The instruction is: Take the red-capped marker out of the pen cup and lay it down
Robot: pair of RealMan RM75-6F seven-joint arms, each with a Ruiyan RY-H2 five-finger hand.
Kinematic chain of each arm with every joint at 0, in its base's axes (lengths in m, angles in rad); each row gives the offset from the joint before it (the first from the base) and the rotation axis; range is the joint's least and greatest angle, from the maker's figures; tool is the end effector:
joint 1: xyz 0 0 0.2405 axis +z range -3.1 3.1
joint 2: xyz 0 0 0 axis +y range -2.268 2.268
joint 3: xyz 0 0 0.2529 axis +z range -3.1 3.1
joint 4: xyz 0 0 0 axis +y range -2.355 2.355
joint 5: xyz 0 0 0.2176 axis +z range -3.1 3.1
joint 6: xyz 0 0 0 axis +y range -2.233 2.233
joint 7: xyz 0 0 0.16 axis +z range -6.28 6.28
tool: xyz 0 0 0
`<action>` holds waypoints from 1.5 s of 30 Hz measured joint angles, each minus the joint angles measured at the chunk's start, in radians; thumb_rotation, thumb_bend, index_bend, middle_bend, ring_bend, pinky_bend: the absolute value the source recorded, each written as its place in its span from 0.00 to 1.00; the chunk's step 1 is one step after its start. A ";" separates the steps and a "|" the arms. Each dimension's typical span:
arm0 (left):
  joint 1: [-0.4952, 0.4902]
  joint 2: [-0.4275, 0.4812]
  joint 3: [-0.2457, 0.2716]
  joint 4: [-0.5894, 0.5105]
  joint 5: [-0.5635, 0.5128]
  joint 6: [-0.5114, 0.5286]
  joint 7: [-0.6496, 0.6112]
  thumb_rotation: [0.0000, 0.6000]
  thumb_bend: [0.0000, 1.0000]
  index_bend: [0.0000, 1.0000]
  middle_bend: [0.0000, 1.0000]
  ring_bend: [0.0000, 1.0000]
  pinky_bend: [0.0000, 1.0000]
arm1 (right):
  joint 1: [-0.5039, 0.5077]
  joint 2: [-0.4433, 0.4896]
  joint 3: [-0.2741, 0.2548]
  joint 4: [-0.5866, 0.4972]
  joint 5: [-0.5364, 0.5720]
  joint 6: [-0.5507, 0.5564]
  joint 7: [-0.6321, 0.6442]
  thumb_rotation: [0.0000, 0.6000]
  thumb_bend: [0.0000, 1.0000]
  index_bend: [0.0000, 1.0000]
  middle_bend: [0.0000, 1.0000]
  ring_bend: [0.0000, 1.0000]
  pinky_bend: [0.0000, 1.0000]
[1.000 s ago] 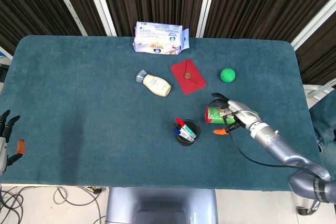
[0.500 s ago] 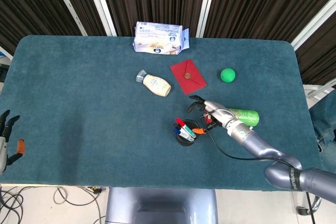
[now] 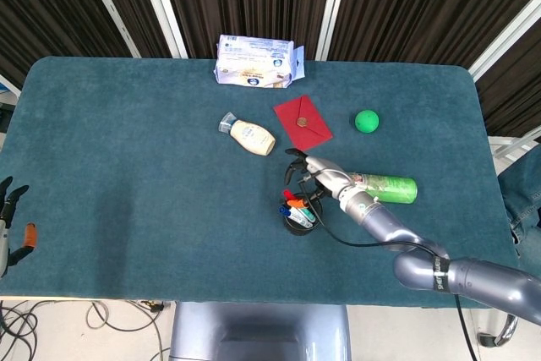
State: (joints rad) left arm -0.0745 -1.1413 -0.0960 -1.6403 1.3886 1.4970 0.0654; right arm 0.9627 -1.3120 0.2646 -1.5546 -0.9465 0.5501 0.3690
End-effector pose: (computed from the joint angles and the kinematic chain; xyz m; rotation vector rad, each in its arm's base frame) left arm -0.3169 0.2025 0.1559 -1.2598 -0.9083 -0.8688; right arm -0.0875 -0.4020 0.0068 1.7788 -1.7363 1.0909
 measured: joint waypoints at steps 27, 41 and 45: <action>0.001 0.001 -0.006 -0.003 -0.014 -0.003 -0.006 1.00 0.52 0.12 0.00 0.05 0.05 | 0.049 0.003 0.002 0.017 0.177 -0.015 -0.108 1.00 0.35 0.52 0.08 0.16 0.23; 0.001 0.002 -0.007 -0.002 -0.015 -0.003 -0.006 1.00 0.53 0.12 0.00 0.05 0.05 | 0.036 0.014 0.010 0.027 0.145 -0.075 -0.081 1.00 0.36 0.57 0.08 0.16 0.23; 0.001 0.002 -0.006 -0.002 -0.015 -0.004 -0.008 1.00 0.53 0.12 0.00 0.05 0.05 | 0.037 0.016 0.007 0.032 0.142 -0.083 -0.083 1.00 0.36 0.57 0.08 0.16 0.23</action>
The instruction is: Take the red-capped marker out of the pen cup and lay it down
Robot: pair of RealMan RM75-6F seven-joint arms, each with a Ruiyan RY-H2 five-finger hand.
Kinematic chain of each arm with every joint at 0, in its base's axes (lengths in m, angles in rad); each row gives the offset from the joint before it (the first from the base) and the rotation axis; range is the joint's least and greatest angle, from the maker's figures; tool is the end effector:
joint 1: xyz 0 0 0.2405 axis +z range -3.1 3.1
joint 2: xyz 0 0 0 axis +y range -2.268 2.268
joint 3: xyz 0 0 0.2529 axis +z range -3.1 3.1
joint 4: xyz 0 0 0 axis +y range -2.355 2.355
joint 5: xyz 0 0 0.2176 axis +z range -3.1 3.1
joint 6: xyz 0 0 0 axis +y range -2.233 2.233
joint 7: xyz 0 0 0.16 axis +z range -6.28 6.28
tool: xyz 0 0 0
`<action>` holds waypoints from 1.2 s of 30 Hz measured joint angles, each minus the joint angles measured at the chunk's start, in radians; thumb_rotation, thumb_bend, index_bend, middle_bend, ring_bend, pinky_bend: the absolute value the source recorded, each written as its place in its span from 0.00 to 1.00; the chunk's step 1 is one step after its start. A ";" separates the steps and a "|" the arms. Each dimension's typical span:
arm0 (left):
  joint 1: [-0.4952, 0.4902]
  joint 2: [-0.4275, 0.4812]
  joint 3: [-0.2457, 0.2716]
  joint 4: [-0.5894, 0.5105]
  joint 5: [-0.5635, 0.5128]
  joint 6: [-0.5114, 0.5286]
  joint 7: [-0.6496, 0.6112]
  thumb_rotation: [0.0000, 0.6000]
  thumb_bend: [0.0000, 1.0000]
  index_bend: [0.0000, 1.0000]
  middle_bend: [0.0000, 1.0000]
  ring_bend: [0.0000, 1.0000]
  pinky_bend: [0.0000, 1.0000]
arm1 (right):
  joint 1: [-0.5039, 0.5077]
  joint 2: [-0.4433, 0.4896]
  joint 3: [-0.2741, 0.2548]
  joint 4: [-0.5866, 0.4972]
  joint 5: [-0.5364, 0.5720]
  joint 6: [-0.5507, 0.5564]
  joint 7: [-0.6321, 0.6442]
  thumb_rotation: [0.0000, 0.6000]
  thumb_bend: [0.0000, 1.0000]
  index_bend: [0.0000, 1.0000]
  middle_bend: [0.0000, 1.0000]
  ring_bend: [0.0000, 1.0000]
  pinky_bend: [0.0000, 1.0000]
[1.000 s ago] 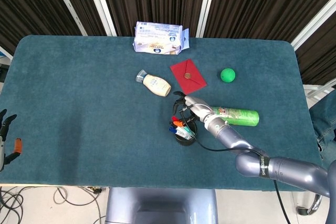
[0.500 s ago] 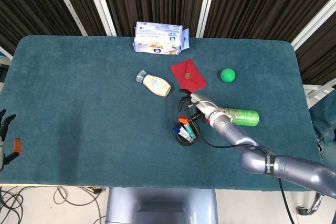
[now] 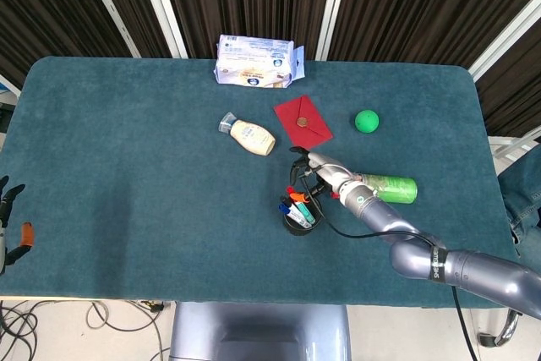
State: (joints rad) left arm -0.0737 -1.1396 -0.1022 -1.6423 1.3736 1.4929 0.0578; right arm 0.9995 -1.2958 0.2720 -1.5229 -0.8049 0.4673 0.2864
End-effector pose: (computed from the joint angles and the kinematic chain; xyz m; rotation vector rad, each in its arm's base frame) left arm -0.3187 0.2033 0.1575 -1.2428 -0.9198 -0.8689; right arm -0.0922 -0.4136 0.0093 1.7502 -1.7655 0.9956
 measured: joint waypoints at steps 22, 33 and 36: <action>-0.001 0.001 -0.001 -0.001 -0.004 -0.003 -0.001 1.00 0.52 0.12 0.00 0.05 0.05 | 0.001 -0.006 0.002 0.013 0.002 -0.031 0.018 1.00 0.39 0.58 0.08 0.16 0.23; -0.001 0.001 -0.002 -0.004 -0.013 -0.008 0.004 1.00 0.53 0.12 0.00 0.05 0.05 | 0.005 0.003 0.006 0.019 0.007 -0.049 0.030 1.00 0.39 0.58 0.07 0.16 0.23; -0.001 0.001 -0.003 -0.006 -0.015 -0.007 0.004 1.00 0.53 0.12 0.00 0.05 0.05 | 0.005 0.005 0.008 0.018 0.007 -0.056 0.035 1.00 0.37 0.57 0.06 0.16 0.23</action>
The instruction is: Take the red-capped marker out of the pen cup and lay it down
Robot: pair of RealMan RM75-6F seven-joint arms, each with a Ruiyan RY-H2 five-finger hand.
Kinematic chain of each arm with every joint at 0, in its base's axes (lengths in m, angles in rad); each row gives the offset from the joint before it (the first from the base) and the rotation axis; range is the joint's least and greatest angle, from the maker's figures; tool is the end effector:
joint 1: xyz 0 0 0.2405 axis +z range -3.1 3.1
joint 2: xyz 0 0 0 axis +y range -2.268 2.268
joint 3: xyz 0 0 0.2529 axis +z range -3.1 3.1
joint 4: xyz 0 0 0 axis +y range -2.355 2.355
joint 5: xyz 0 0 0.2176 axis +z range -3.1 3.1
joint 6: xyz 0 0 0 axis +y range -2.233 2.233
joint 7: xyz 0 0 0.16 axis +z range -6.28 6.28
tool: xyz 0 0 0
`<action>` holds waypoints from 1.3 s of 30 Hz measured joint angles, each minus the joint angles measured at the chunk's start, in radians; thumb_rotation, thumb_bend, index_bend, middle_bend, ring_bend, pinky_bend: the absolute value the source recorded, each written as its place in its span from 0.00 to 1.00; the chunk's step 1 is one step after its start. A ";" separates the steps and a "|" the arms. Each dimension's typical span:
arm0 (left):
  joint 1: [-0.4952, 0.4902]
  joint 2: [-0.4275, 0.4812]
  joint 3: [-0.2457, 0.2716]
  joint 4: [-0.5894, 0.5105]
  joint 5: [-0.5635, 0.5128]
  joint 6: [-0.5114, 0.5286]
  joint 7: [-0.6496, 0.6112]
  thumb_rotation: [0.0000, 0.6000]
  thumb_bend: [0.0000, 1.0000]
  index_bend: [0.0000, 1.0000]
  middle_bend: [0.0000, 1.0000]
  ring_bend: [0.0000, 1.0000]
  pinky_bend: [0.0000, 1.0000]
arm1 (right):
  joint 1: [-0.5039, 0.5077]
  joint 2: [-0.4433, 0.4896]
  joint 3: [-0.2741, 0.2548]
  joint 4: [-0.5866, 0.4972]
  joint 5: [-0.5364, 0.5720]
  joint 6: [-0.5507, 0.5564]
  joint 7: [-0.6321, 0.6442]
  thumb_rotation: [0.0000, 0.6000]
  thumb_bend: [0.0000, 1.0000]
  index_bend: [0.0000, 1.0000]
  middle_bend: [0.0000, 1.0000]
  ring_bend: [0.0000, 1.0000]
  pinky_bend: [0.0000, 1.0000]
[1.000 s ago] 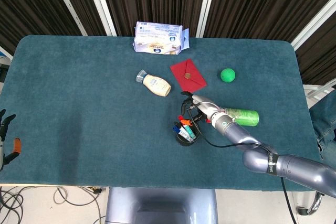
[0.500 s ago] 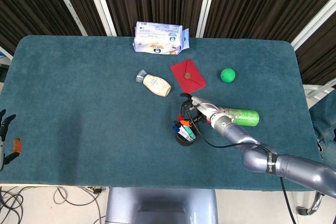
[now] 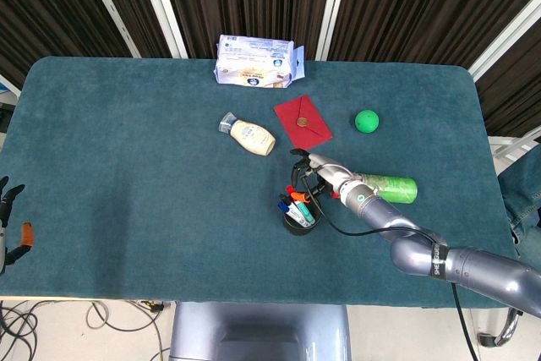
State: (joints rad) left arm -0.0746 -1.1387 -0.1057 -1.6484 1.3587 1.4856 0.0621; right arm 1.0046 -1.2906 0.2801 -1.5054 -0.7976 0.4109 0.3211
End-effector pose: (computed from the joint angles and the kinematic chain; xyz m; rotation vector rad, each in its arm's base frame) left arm -0.3196 0.2040 0.1573 -1.2336 -0.9303 -0.8609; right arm -0.0939 -0.4155 0.0085 1.7394 -1.8219 0.9679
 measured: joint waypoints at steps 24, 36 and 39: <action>0.000 0.000 -0.003 -0.002 -0.008 -0.002 0.000 1.00 0.53 0.12 0.00 0.05 0.06 | 0.026 0.004 -0.022 -0.005 0.015 -0.004 -0.017 1.00 0.35 0.54 0.05 0.15 0.23; 0.001 -0.002 -0.006 -0.004 -0.012 0.001 -0.003 1.00 0.53 0.12 0.00 0.05 0.05 | 0.038 -0.006 -0.028 -0.001 0.040 0.013 -0.025 1.00 0.39 0.59 0.05 0.15 0.23; 0.000 -0.002 -0.007 -0.003 -0.012 0.000 -0.002 1.00 0.53 0.12 0.00 0.05 0.06 | 0.040 -0.007 -0.030 -0.001 0.043 0.013 -0.027 1.00 0.39 0.59 0.05 0.15 0.23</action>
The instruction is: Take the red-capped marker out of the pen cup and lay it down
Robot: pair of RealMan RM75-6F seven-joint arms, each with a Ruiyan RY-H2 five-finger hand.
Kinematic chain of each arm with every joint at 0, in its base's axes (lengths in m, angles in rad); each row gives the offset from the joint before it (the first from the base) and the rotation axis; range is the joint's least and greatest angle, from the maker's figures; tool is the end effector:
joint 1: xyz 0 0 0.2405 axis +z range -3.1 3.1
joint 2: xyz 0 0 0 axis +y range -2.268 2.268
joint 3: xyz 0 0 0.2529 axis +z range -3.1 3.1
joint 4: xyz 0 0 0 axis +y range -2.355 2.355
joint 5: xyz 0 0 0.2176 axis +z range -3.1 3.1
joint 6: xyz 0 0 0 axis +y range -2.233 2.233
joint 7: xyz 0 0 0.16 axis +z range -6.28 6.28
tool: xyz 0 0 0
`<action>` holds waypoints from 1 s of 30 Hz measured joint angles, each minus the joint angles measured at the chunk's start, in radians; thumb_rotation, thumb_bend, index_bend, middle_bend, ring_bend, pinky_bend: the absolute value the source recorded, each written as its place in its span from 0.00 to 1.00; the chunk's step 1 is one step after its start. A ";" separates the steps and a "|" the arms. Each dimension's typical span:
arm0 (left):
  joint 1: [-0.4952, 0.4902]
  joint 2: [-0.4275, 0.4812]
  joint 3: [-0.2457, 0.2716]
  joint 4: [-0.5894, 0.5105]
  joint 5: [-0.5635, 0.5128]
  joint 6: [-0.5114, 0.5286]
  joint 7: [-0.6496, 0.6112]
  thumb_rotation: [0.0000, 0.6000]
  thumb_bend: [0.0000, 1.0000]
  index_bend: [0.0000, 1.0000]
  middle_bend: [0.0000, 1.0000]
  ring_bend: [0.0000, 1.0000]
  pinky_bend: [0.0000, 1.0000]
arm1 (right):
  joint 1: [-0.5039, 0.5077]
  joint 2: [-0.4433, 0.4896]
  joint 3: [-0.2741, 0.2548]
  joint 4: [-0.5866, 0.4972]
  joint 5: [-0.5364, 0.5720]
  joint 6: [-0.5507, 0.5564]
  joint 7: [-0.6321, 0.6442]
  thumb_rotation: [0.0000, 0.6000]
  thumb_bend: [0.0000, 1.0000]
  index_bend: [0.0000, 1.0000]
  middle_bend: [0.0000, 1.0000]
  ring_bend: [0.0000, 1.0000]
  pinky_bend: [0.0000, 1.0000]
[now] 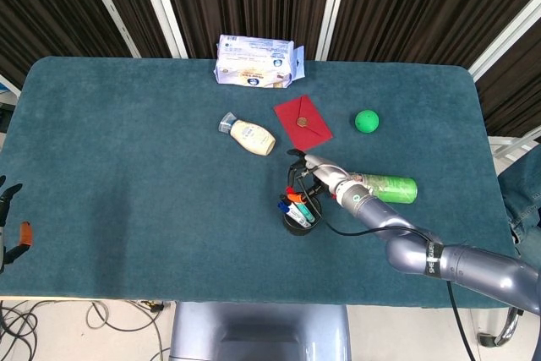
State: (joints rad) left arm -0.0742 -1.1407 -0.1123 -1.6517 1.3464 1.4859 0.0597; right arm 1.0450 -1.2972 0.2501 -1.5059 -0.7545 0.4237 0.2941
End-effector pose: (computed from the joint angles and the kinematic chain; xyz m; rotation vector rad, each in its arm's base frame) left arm -0.3201 0.2049 0.1580 -1.2170 -0.9373 -0.8646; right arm -0.0877 -0.4155 0.0034 1.7596 -1.8068 0.9466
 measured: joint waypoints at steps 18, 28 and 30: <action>0.000 0.000 -0.002 0.000 -0.003 0.000 -0.003 1.00 0.53 0.12 0.00 0.05 0.06 | 0.004 0.000 -0.003 -0.001 0.023 0.019 -0.006 1.00 0.49 0.69 0.06 0.15 0.23; 0.001 0.001 -0.003 -0.002 -0.007 -0.002 -0.009 1.00 0.53 0.12 0.00 0.05 0.06 | -0.052 0.120 0.066 -0.097 -0.012 0.018 0.055 1.00 0.49 0.69 0.06 0.15 0.23; 0.002 0.001 -0.003 -0.004 -0.007 0.000 -0.010 1.00 0.53 0.12 0.00 0.05 0.06 | -0.066 0.150 0.085 -0.120 -0.022 0.015 0.071 1.00 0.49 0.69 0.06 0.15 0.23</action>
State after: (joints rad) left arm -0.0723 -1.1401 -0.1158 -1.6553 1.3391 1.4859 0.0494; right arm 0.9789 -1.1471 0.3351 -1.6258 -0.7765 0.4385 0.3656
